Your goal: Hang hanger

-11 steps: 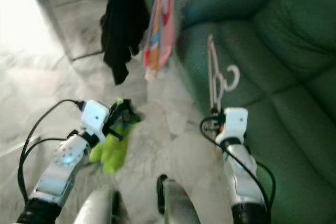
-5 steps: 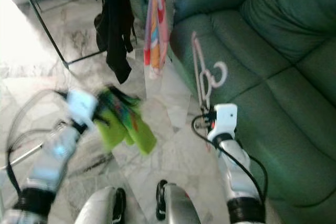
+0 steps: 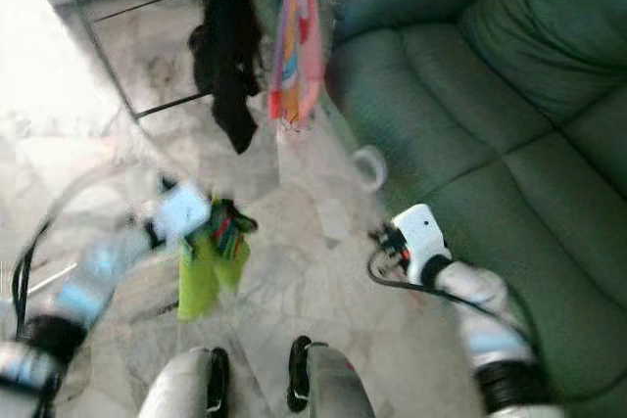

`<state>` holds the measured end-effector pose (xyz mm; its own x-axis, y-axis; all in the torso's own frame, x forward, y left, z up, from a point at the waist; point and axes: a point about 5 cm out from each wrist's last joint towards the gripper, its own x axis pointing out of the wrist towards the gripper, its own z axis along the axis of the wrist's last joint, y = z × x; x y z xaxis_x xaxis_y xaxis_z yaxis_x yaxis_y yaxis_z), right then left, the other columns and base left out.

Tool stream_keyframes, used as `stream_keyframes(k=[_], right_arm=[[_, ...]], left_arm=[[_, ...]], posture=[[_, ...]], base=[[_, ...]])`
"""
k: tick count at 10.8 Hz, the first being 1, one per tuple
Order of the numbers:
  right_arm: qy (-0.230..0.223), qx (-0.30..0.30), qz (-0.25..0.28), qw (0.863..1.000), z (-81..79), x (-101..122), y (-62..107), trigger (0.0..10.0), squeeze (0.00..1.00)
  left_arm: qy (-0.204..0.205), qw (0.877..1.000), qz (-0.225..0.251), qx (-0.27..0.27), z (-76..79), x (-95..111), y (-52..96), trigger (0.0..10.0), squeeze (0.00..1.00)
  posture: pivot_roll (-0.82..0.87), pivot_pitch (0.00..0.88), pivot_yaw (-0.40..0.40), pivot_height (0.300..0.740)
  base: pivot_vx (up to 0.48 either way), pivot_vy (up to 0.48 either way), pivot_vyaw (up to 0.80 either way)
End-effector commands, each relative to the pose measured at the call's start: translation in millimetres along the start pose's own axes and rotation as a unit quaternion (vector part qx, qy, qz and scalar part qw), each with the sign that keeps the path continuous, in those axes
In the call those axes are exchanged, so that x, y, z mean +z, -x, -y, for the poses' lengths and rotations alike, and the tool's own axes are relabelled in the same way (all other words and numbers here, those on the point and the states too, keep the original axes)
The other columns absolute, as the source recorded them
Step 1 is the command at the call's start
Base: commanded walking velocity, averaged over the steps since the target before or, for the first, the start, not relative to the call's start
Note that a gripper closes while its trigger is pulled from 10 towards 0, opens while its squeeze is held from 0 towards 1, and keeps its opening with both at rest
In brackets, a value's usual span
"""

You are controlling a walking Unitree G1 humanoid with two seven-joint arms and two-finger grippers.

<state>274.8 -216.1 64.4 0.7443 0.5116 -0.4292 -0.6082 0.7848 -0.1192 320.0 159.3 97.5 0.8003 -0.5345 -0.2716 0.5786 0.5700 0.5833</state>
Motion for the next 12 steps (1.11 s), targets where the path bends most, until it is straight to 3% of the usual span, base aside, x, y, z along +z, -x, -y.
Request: stream_keyframes(k=[1, 2, 5, 9, 12], right_arm=[[0.008, 0.038, -0.027, 0.999, 3.3, -5, 8.6, 10.0, 0.00], [0.024, 0.081, -0.042, 0.996, 11.3, -2, 19.2, 10.0, 0.00], [0.053, 0.171, -0.107, 0.978, 24.4, -3, 45.3, 10.0, 0.00], [0.052, 0.257, -0.156, 0.952, 17.2, -9, 56.4, 10.0, 0.00], [0.073, 0.249, -0.170, 0.951, 19.8, -11, 55.9, 10.0, 0.00]], left_arm=[[-0.006, 1.000, 0.017, -0.006, -1.4, 6, -2.8, 10.0, 0.00], [-0.012, 0.999, 0.018, -0.033, -0.6, 6, -5.8, 10.0, 0.00], [-0.036, 0.991, -0.064, -0.109, 10.9, -21, 2.2, 10.0, 0.00], [-0.031, 0.993, -0.038, -0.106, 12.1, -12, -4.4, 10.0, 0.00], [-0.025, 0.992, -0.029, -0.116, 14.8, -8, -5.9, 10.0, 0.00]], posture=[[0.07, 0.183, -0.099, 0.740], [0.06, 0.186, -0.100, 0.740], [0.06, 0.185, -0.104, 0.740], [0.06, 0.186, -0.118, 0.740], [0.05, 0.186, -0.122, 0.740]], base=[[0.000, 0.000, 0.00], [0.000, 0.000, 0.00], [0.000, 0.000, 0.00], [0.000, 0.000, 0.00], [0.000, 0.000, 0.00]])
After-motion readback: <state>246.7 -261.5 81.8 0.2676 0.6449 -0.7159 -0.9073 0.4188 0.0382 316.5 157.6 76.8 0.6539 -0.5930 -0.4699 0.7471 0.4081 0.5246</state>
